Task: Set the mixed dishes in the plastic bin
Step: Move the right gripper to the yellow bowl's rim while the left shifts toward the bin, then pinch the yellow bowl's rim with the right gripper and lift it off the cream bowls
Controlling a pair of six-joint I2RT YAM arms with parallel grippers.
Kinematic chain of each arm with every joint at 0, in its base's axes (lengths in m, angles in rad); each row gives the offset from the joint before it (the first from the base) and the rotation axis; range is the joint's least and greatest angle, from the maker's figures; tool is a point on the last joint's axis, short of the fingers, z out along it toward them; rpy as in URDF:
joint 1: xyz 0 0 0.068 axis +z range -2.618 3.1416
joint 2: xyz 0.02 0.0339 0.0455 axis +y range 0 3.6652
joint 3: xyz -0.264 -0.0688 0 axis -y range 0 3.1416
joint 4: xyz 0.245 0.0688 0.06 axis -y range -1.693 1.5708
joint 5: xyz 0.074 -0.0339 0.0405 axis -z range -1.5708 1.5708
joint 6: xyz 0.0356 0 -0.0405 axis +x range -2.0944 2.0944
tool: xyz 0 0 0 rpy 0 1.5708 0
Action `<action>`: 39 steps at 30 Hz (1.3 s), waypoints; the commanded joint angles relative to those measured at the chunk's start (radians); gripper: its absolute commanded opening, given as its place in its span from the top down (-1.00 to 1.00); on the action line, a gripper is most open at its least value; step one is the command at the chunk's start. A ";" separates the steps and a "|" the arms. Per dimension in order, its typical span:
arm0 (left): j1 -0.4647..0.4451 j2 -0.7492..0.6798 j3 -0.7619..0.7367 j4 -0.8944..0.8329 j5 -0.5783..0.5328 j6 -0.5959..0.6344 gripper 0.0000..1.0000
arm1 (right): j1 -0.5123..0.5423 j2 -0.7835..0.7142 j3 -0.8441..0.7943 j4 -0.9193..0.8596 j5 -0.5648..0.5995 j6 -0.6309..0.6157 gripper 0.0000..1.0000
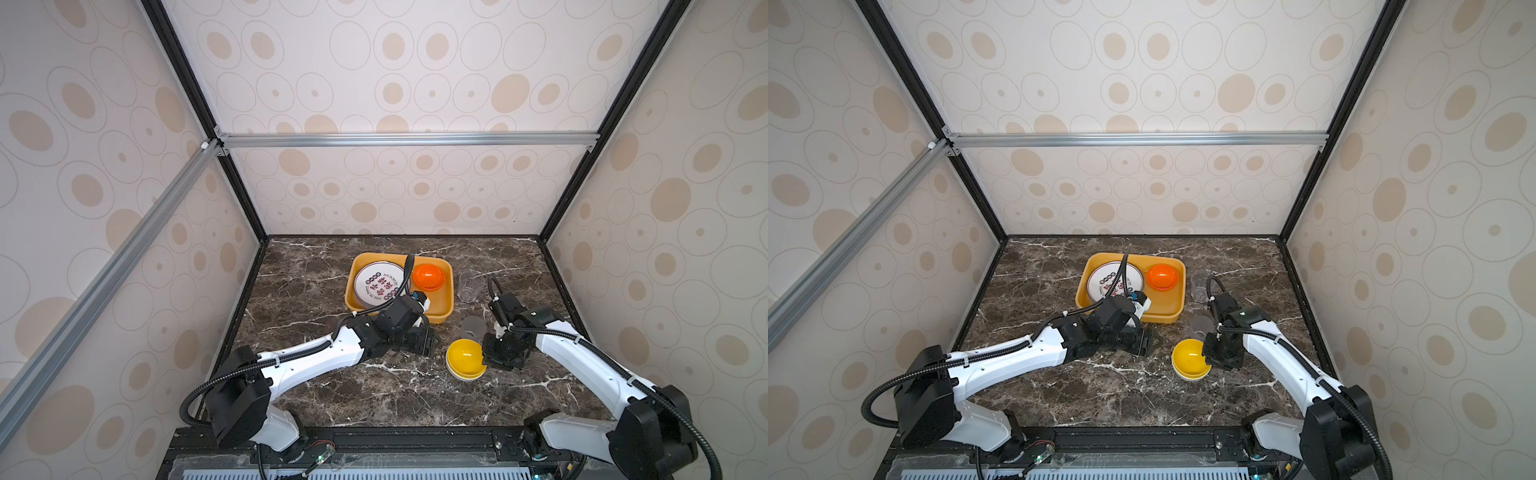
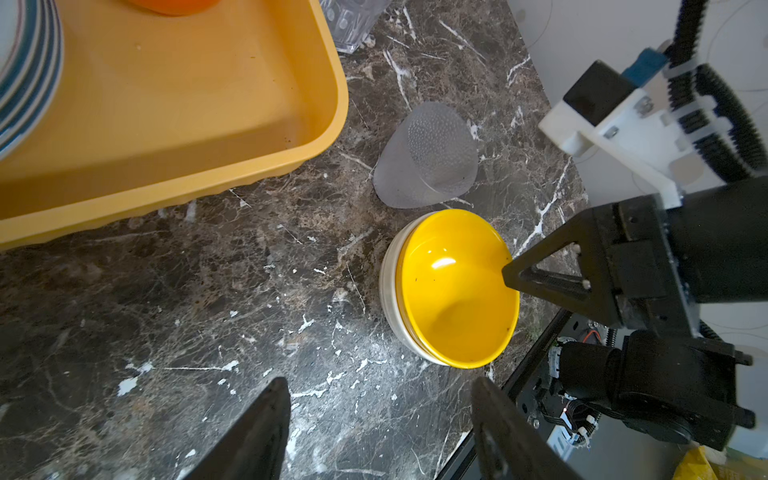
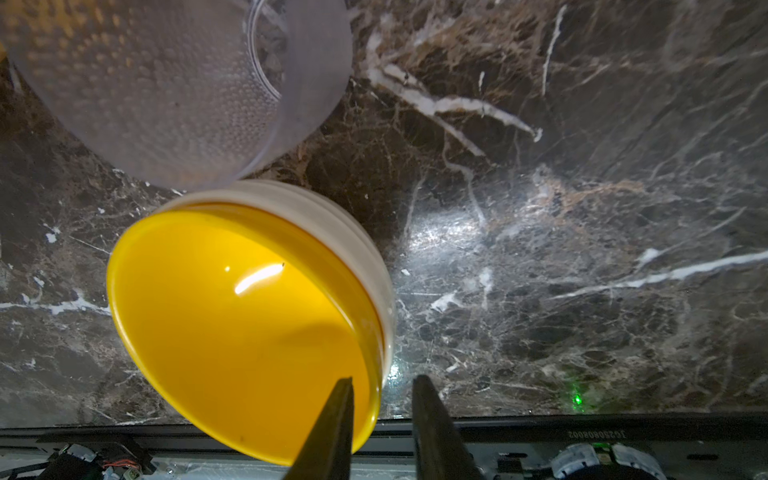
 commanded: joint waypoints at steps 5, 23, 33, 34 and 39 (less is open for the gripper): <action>-0.011 0.012 0.020 -0.012 -0.015 0.010 -0.37 | -0.006 0.024 -0.019 0.013 -0.008 0.012 0.54; -0.010 0.002 0.010 -0.012 -0.025 0.003 -0.36 | -0.006 0.035 -0.014 0.014 -0.016 -0.003 0.83; -0.011 -0.019 -0.006 0.006 -0.030 -0.014 -0.36 | -0.004 0.022 0.053 -0.045 0.006 -0.040 0.99; -0.011 -0.023 -0.009 0.009 -0.033 -0.019 -0.36 | -0.004 0.021 0.060 -0.051 0.007 -0.044 1.00; -0.008 -0.049 -0.020 0.009 -0.064 -0.037 -0.37 | -0.003 0.013 0.107 -0.085 0.004 -0.069 1.00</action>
